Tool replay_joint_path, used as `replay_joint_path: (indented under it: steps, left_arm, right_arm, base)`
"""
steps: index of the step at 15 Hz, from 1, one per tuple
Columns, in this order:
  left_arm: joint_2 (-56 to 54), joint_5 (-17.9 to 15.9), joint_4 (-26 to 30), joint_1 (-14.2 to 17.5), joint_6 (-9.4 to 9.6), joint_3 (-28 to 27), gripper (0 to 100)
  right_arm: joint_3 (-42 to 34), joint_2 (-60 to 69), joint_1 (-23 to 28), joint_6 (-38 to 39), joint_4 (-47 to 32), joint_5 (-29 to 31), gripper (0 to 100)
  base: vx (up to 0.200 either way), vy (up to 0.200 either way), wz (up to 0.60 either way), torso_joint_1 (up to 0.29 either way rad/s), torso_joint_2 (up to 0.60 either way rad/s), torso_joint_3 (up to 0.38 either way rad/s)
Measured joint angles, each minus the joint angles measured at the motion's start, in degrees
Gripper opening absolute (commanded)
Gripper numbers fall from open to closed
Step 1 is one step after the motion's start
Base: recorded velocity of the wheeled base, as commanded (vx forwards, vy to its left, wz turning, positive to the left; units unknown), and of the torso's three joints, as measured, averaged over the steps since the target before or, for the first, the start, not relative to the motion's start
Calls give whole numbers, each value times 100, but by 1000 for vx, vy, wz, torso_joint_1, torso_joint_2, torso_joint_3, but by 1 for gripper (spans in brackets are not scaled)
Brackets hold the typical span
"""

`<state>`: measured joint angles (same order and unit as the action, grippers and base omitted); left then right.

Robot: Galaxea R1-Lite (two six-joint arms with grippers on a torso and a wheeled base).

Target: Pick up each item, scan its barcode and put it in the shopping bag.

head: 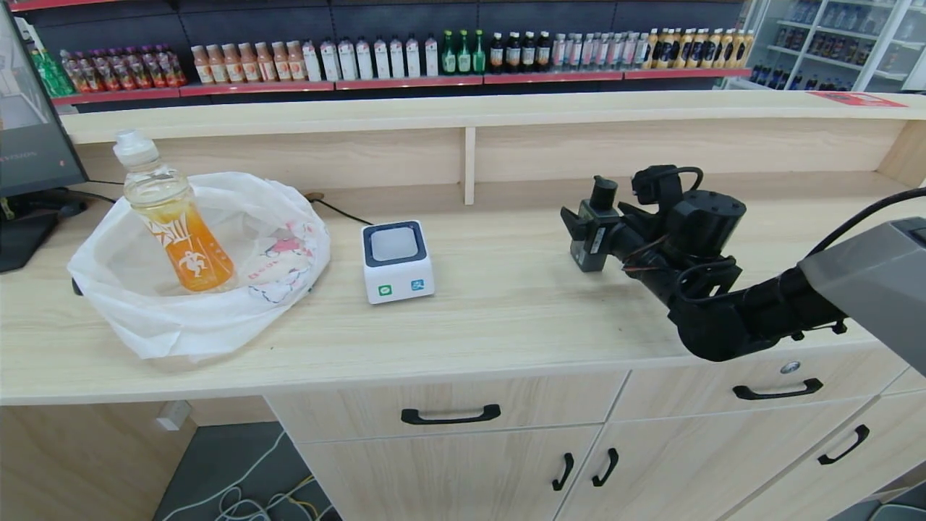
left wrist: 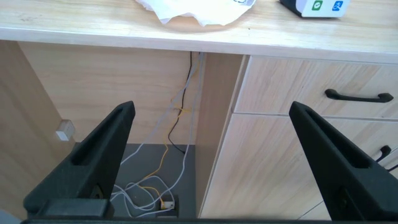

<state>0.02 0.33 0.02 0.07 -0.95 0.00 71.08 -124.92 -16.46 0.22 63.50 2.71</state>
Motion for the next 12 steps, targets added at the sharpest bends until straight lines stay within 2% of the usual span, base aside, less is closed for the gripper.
replay_joint_path:
  steps: [12]
  left_arm:
    - [0, -1, -2, 0, 0, 0, 100]
  right_arm:
    - [-74, -319, 48, 68, 457, 18, 100]
  base:
    - [0, 0, 0, 0, 0, 0]
